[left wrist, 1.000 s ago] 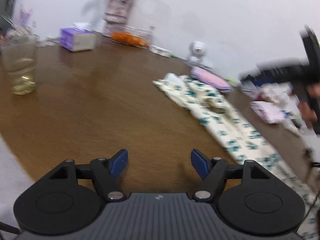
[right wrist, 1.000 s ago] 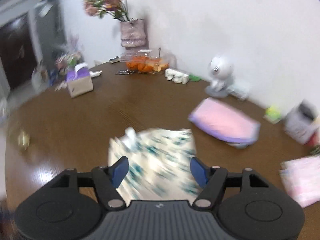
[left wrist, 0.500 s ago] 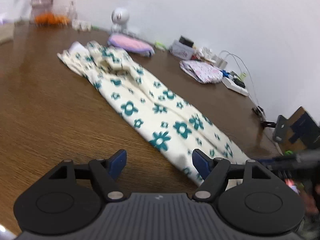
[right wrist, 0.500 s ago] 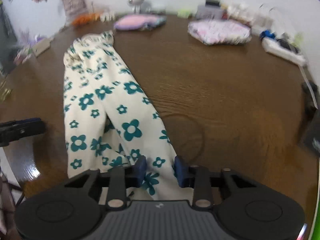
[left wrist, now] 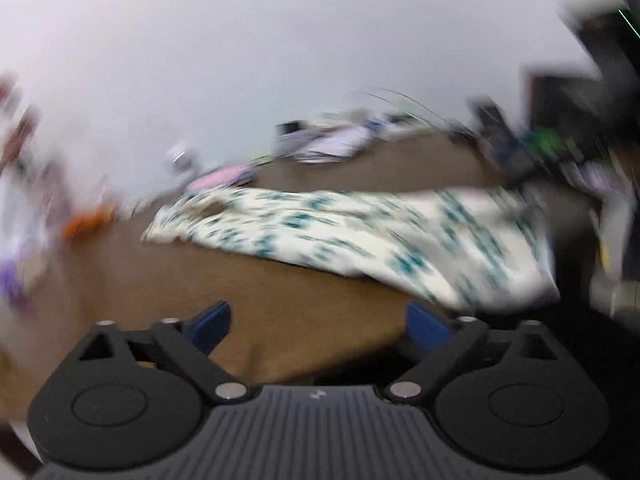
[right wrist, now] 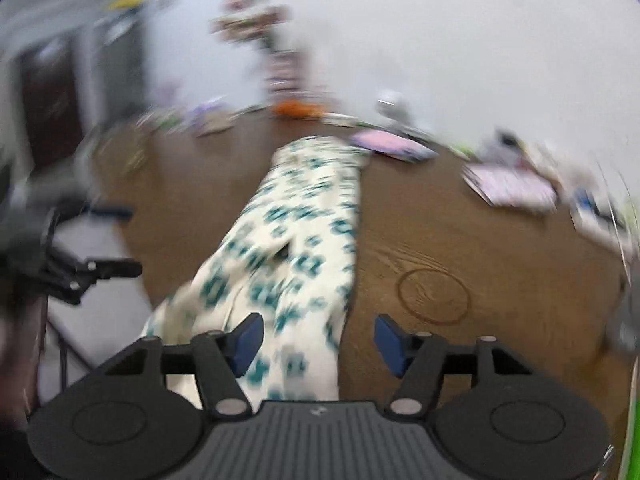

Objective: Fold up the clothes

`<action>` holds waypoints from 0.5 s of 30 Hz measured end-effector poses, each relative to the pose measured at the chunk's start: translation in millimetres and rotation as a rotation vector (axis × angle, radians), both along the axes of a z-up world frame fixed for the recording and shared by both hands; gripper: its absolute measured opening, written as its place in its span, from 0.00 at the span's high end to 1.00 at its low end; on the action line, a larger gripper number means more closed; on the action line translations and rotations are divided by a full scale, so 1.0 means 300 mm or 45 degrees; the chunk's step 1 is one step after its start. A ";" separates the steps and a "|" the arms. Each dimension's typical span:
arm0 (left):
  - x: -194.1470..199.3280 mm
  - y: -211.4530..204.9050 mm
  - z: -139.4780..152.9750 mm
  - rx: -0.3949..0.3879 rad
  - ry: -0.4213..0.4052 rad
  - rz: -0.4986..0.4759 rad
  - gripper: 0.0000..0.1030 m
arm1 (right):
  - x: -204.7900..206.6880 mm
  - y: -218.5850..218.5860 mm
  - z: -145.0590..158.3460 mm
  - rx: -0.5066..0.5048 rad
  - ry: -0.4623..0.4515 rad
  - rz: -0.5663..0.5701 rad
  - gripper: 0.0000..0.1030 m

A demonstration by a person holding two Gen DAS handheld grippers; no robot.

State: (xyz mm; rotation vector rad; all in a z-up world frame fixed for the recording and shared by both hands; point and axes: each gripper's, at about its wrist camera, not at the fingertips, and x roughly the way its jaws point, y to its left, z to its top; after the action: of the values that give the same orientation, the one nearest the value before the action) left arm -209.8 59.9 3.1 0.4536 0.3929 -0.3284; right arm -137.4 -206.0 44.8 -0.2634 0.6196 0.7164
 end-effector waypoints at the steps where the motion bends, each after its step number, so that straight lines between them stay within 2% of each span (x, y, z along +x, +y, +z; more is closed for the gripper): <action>1: -0.019 -0.043 -0.026 0.114 -0.036 -0.068 0.04 | -0.014 0.001 -0.006 -0.025 -0.017 0.050 0.41; 3: -0.049 -0.120 -0.069 0.300 -0.116 -0.208 0.04 | 0.008 0.019 -0.018 0.023 0.019 0.024 0.44; 5: -0.062 -0.182 -0.101 0.418 -0.193 -0.330 0.03 | 0.033 0.038 -0.029 0.082 0.062 -0.015 0.53; 9: -0.042 -0.279 -0.167 0.591 -0.268 -0.484 0.02 | 0.113 0.047 -0.072 0.162 0.229 -0.188 0.83; 13: -0.031 -0.321 -0.217 0.687 -0.331 -0.571 0.02 | 0.089 0.020 -0.089 0.225 0.305 -0.244 0.86; 15: -0.025 -0.326 -0.228 0.707 -0.341 -0.588 0.02 | 0.060 0.024 -0.096 0.218 0.304 -0.232 0.86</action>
State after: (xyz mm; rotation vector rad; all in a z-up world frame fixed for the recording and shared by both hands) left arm -217.3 -37.8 -65.2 1.1267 0.1051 -0.6010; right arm -119.3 -198.8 16.0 0.0379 0.7932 0.6246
